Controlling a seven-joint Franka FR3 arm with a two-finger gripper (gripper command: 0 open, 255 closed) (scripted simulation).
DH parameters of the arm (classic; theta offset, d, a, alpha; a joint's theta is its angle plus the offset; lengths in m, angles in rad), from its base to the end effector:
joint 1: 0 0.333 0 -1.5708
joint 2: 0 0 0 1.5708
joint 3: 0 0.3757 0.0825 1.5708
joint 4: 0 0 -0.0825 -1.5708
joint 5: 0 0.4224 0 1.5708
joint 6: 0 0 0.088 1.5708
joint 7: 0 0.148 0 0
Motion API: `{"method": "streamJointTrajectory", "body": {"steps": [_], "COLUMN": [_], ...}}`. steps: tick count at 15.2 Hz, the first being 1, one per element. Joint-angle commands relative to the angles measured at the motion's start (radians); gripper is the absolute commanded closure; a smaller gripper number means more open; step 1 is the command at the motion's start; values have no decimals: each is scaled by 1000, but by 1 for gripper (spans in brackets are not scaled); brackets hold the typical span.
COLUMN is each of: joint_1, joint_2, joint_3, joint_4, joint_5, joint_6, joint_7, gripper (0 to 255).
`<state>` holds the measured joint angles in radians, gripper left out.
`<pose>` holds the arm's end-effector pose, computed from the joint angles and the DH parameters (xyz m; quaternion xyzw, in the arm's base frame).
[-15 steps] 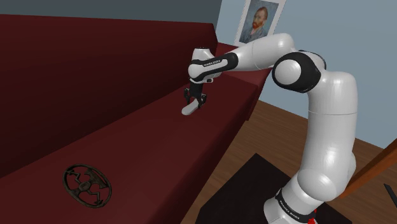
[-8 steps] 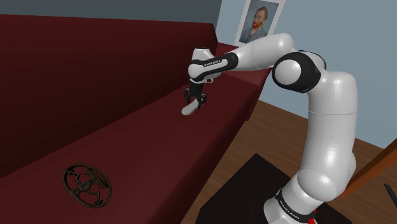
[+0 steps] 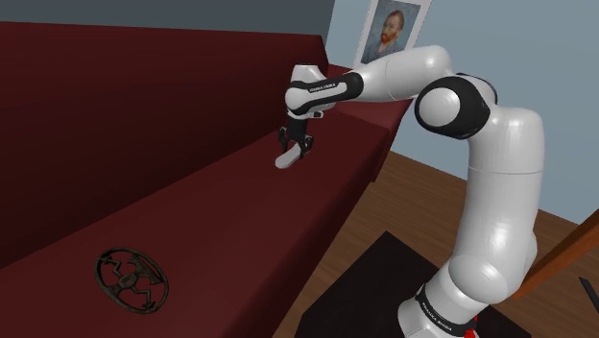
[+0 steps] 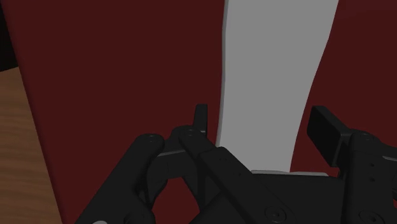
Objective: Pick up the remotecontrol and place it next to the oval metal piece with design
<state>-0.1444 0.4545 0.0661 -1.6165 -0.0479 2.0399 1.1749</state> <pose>0.7296 -0.0672 0.3541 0.8146 -0.5798 -0.0093 0.0135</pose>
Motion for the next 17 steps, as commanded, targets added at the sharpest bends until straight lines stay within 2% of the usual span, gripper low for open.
{"method": "streamJointTrajectory", "body": {"steps": [1,12,17], "joint_1": [1,1,65], "joint_2": [-9,-47,-119], "joint_3": [1,3,34], "joint_4": [13,94,-12], "joint_5": [1,5,1], "joint_6": [-23,-141,-108], "joint_7": [0,-4,94], "gripper": [255,255,255]}}
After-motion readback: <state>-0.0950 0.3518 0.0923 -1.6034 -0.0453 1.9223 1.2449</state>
